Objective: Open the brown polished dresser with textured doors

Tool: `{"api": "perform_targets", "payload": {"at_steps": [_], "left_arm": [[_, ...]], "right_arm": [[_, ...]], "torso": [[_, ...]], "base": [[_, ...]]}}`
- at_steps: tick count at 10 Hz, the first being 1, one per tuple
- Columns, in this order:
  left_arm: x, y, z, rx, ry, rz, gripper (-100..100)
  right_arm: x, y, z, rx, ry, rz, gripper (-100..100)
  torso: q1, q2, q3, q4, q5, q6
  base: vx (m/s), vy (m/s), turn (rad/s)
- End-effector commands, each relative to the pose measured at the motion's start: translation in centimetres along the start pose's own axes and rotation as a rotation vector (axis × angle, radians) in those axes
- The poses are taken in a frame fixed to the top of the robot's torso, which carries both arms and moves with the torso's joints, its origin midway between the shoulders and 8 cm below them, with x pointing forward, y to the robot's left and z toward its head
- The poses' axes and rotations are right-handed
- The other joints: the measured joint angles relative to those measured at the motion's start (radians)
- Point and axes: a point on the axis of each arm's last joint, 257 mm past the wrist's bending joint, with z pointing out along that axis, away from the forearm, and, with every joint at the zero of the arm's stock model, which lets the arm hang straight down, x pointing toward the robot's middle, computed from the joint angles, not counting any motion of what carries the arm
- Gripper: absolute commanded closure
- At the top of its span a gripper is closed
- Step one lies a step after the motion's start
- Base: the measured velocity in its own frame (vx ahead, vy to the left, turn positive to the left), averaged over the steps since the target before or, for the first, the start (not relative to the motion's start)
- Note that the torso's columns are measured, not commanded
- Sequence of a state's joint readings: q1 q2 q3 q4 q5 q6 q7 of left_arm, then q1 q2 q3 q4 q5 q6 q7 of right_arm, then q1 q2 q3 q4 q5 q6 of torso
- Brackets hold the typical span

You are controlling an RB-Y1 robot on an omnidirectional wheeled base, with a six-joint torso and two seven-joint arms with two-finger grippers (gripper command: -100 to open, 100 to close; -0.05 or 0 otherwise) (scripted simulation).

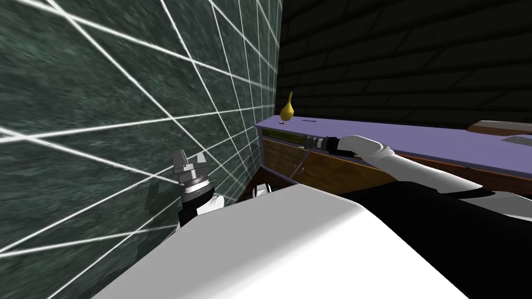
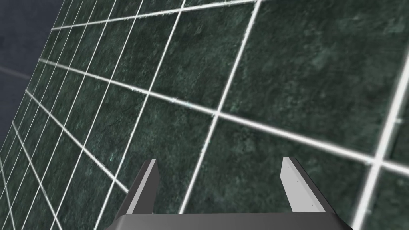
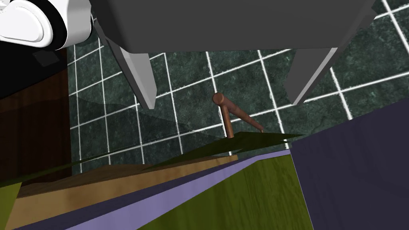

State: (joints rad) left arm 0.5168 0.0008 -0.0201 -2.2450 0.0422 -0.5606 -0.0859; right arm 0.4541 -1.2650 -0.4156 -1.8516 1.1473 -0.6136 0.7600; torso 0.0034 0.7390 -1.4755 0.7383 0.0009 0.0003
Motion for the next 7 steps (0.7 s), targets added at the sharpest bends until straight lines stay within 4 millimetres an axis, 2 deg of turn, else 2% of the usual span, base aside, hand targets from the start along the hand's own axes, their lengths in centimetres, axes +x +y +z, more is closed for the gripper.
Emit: {"api": "perform_targets", "payload": {"at_steps": [1, 2, 3, 7], "left_arm": [[0.0, 0.0, 0.0, 0.000, 0.000, 0.000, 0], [0.0, 0.0, 0.0, 0.000, 0.000, 0.000, 0], [0.0, 0.0, 0.0, 0.000, 0.000, 0.000, 0], [0.0, 0.0, 0.0, 0.000, 0.000, -0.001, 0]], "right_arm": [[0.0, 0.0, 0.0, 0.000, 0.000, 0.001, 100], [2.3, 0.3, -0.5, -0.002, 0.047, 0.023, 100], [3.6, 0.2, -0.8, 0.001, 0.074, 0.033, 100], [8.9, 1.4, -2.5, -0.006, 0.188, 0.089, 100]], "torso": [[0.001, 0.000, 0.000, 0.000, 0.001, 0.000], [-0.001, 0.000, 0.000, 0.000, 0.000, 0.000], [-0.002, 0.002, 0.001, 0.001, 0.000, -0.005], [-0.002, 0.001, 0.001, 0.001, 0.000, -0.001]], "base": [[0.002, -0.005, 0.001], [-0.115, -0.001, 0.274], [-0.281, 0.006, 0.355], [-0.231, 0.029, 0.373]]}}
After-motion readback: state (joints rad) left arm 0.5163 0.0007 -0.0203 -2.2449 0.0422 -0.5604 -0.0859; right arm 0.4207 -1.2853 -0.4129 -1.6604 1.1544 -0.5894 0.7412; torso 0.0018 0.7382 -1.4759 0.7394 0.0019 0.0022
